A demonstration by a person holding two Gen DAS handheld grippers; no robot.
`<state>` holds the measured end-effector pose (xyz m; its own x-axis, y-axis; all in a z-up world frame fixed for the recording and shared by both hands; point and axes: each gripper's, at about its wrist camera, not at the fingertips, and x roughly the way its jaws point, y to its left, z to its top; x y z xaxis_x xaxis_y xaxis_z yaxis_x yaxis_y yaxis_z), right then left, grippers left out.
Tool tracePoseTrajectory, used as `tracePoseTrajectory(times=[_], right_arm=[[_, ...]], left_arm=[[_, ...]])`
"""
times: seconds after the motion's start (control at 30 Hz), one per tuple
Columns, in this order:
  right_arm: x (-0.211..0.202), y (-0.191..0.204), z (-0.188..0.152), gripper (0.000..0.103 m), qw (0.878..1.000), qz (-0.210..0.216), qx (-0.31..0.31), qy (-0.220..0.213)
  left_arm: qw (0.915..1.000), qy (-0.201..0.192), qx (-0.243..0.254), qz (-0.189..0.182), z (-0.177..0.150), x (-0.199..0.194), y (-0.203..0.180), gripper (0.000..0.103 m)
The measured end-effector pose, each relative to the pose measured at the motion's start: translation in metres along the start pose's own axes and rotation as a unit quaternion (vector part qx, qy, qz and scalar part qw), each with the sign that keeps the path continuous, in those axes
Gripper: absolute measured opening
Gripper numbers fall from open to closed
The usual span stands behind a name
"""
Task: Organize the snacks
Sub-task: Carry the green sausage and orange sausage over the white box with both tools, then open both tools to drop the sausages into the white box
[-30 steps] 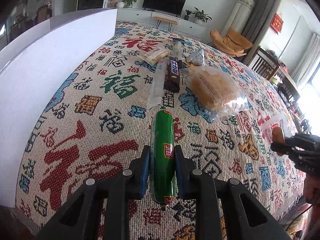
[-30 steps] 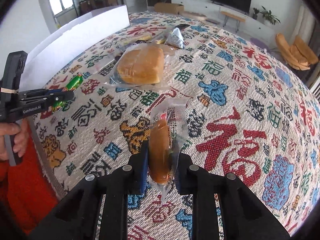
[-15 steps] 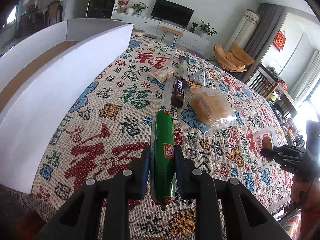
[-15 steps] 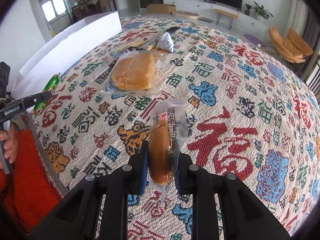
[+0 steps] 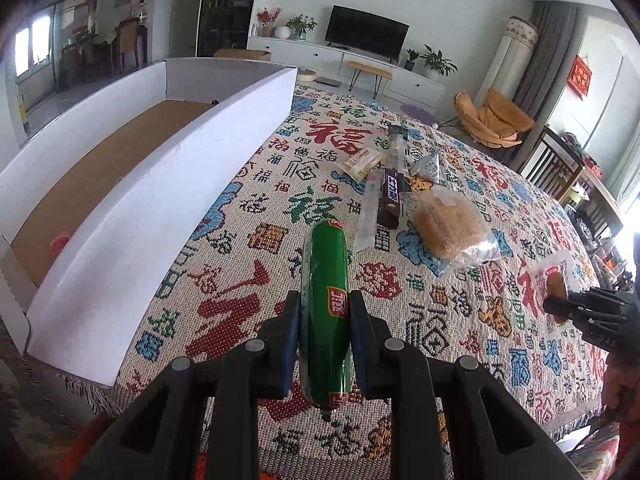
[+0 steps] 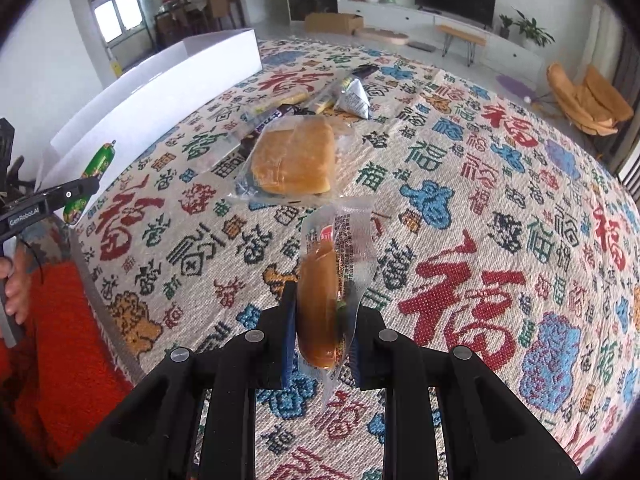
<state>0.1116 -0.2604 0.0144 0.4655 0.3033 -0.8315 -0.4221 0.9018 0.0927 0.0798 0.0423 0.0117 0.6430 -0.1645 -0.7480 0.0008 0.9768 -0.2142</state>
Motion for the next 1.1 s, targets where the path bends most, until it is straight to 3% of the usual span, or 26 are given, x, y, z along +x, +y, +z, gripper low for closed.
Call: tracePoseTrajectory(times=[0.17, 0.27, 0.33, 0.53, 0.73, 0.77, 0.8, 0.83, 0.87, 0.93, 1.0, 1.1], right_arm=[[0.003, 0.015, 0.013, 0.022, 1.000, 0.013, -0.009, -0.002], [0.008, 0.036, 0.040, 0.022, 0.999, 0.040, -0.014, -0.012], [0.009, 0.063, 0.068, 0.022, 0.997, 0.063, -0.033, -0.026], [0.005, 0.180, 0.173, 0.022, 0.979, 0.154, -0.103, -0.082], [0.045, 0.283, 0.243, 0.024, 0.966, 0.214, -0.120, -0.078], [0.054, 0.293, 0.249, 0.025, 0.966, 0.219, -0.115, -0.074], [0.062, 0.299, 0.253, 0.036, 0.967, 0.222, -0.108, -0.068], [0.068, 0.302, 0.256, 0.056, 0.968, 0.222, -0.101, -0.063], [0.068, 0.301, 0.257, 0.061, 0.968, 0.222, -0.092, -0.067], [0.059, 0.291, 0.252, 0.063, 0.968, 0.220, -0.080, -0.092], [0.049, 0.273, 0.241, 0.066, 0.968, 0.209, -0.081, -0.114], [0.043, 0.236, 0.212, 0.068, 0.974, 0.158, -0.085, -0.137]], left_arm=[[0.9995, 0.001, -0.020, -0.023, 0.004, -0.006, 0.011, 0.023], [0.9970, -0.010, -0.055, -0.053, 0.020, -0.023, 0.035, 0.023], [0.9957, -0.028, -0.072, -0.051, 0.037, -0.039, 0.057, 0.023], [0.9919, -0.059, -0.104, 0.043, 0.082, -0.068, 0.149, 0.023], [0.9850, -0.047, -0.126, 0.108, 0.099, -0.059, 0.216, 0.023], [0.9835, -0.047, -0.129, 0.118, 0.099, -0.057, 0.222, 0.031], [0.9817, -0.047, -0.133, 0.128, 0.099, -0.056, 0.226, 0.041], [0.9795, -0.048, -0.137, 0.139, 0.096, -0.059, 0.230, 0.071], [0.9769, -0.058, -0.141, 0.150, 0.093, -0.063, 0.231, 0.090], [0.9737, -0.088, -0.142, 0.155, 0.082, -0.070, 0.228, 0.092], [0.9747, -0.083, -0.148, 0.145, 0.070, -0.071, 0.222, 0.093], [0.9795, -0.079, -0.143, 0.117, 0.057, -0.070, 0.198, 0.093]])
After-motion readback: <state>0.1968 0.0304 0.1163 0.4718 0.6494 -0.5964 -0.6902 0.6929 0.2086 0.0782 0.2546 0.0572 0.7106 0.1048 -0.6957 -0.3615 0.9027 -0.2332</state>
